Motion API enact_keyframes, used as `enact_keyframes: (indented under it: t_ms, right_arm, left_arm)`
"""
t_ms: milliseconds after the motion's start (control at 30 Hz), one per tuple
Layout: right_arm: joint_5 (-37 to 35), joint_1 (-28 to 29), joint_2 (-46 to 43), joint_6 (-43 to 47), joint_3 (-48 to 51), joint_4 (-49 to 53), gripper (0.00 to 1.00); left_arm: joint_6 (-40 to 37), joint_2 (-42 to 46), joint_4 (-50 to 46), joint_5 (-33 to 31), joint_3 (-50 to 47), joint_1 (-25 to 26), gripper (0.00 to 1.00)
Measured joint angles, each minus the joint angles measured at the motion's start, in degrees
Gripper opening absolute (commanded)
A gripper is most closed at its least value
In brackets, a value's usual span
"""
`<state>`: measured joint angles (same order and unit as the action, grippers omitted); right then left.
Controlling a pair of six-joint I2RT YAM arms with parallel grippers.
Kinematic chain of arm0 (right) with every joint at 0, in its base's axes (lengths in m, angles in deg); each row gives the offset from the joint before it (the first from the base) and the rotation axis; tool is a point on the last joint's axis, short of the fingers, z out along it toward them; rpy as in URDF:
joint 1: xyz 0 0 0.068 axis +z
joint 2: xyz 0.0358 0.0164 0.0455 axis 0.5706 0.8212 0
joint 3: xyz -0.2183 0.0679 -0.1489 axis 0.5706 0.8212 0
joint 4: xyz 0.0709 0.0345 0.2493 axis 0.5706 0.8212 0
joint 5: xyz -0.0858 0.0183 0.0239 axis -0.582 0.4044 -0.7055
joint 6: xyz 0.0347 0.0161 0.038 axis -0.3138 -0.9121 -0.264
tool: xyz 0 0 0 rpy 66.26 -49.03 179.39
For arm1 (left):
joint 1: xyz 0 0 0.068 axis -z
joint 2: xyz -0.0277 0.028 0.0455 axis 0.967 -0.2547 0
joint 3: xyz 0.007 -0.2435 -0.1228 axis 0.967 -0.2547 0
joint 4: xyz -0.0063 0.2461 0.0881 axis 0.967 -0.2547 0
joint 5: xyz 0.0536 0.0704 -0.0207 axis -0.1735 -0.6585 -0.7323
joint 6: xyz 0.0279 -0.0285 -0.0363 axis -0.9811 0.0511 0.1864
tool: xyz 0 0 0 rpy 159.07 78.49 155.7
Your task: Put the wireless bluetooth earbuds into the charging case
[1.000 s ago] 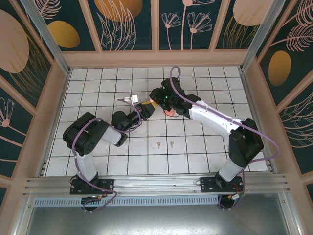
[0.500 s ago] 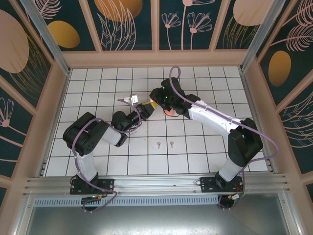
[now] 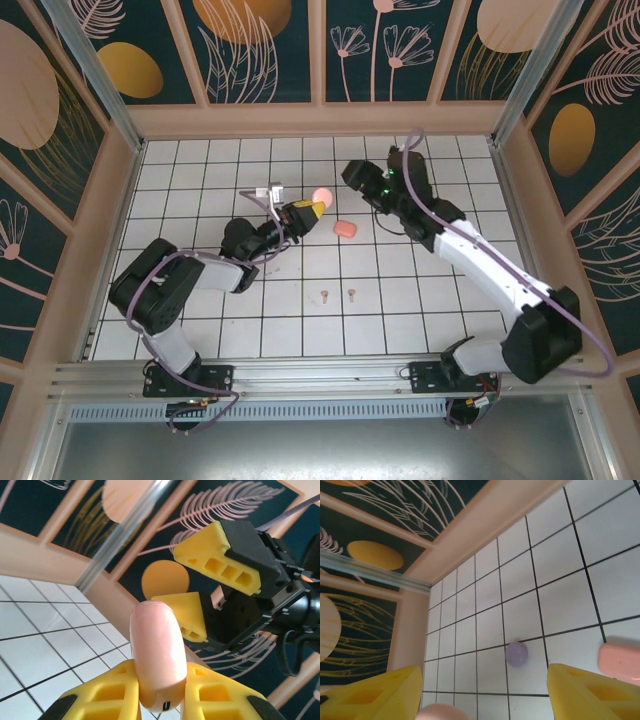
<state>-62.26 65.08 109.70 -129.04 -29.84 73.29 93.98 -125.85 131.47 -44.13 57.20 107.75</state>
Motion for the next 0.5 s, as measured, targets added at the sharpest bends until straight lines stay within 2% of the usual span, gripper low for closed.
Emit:
enact_keyframes:
  t_ms: [300,500]
  right_arm:
    - [12.37,-2.60,-7.98,19.98,11.45,-4.44,0.66]
    - [19.47,-3.19,-9.22,25.94,13.81,-6.78,0.65]
  left_arm:
    - [-8.39,4.02,-18.45,12.76,6.69,-1.84,0.00]
    - [-11.06,4.02,-25.73,18.12,9.01,-1.88,0.00]
